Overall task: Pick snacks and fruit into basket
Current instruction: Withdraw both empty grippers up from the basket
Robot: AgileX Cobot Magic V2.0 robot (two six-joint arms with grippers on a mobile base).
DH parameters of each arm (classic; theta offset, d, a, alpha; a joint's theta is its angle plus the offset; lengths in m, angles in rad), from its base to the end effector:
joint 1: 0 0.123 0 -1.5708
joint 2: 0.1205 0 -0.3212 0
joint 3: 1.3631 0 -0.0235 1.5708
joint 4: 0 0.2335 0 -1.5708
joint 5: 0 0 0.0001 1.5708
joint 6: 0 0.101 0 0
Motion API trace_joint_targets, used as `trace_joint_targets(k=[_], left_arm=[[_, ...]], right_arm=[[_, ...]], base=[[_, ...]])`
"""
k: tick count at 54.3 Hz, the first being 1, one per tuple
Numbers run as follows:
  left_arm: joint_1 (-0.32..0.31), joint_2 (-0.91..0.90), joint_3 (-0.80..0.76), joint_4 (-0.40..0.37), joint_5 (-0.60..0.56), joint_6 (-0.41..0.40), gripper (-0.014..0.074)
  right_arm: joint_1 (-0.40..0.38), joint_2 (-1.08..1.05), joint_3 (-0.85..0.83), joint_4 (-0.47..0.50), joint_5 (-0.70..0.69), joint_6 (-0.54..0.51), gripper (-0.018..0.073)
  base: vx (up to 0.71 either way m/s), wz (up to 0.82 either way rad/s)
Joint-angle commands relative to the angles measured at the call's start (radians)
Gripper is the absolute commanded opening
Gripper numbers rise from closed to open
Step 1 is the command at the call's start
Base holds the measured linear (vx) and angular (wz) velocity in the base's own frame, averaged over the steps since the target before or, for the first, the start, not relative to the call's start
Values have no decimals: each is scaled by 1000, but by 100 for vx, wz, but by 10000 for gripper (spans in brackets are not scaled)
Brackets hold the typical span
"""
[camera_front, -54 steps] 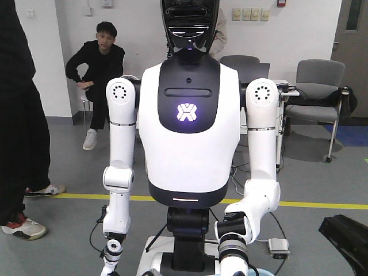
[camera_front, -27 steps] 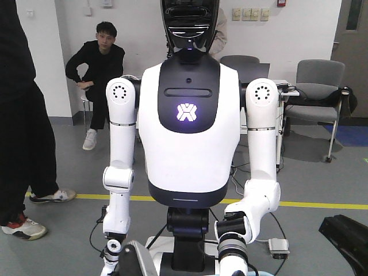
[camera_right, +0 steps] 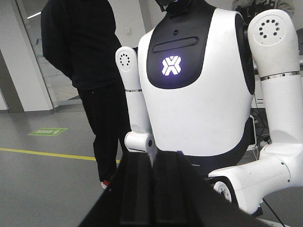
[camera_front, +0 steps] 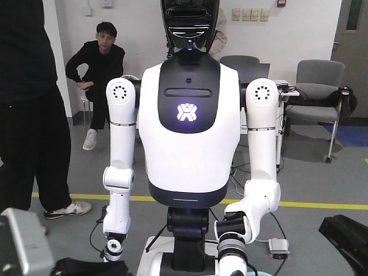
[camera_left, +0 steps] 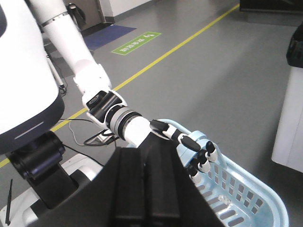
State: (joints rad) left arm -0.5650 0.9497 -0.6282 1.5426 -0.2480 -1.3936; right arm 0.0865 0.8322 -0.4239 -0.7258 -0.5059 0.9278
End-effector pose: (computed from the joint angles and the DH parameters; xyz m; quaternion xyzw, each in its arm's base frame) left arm 0.1336 -0.1139 0.3514 0.3432 0.7010 -0.2225 0.5842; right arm 0.1349 0.0443 0.3402 -0.0580 0.6802 0.2366 0.6914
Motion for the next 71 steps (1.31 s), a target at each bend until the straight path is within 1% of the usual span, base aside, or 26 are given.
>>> trace_joint_targets(k=[1, 7, 12, 15, 28, 36, 71], left_arm=[[-2, -90, 33, -18, 56, -51, -8], [-2, -187, 117, -27, 107, -52, -8], [-2, -270, 176, -52, 143, -89, -8], [-2, -324, 200, -52, 161, -99, -8], [-2, -495, 231, -52, 298, -97, -8], [-2, -524, 231, -52, 350, -97, -8], [-2, -524, 231, -52, 352, -97, -8]], right_arm=[[-3, -8, -29, 18, -59, -9, -9], [-3, -8, -29, 18, -59, -9, -9], [-3, -8, -29, 18, -59, -9, -9], [-3, -8, -29, 18, -59, -9, -9], [-3, -8, -29, 18, -59, -9, -9], [-3, -8, -29, 18, -59, -9, -9], [-3, -8, -29, 18, -59, -9, -9]], base=[[0, 0], [0, 0], [0, 0], [0, 0], [0, 0], [0, 0], [0, 0]])
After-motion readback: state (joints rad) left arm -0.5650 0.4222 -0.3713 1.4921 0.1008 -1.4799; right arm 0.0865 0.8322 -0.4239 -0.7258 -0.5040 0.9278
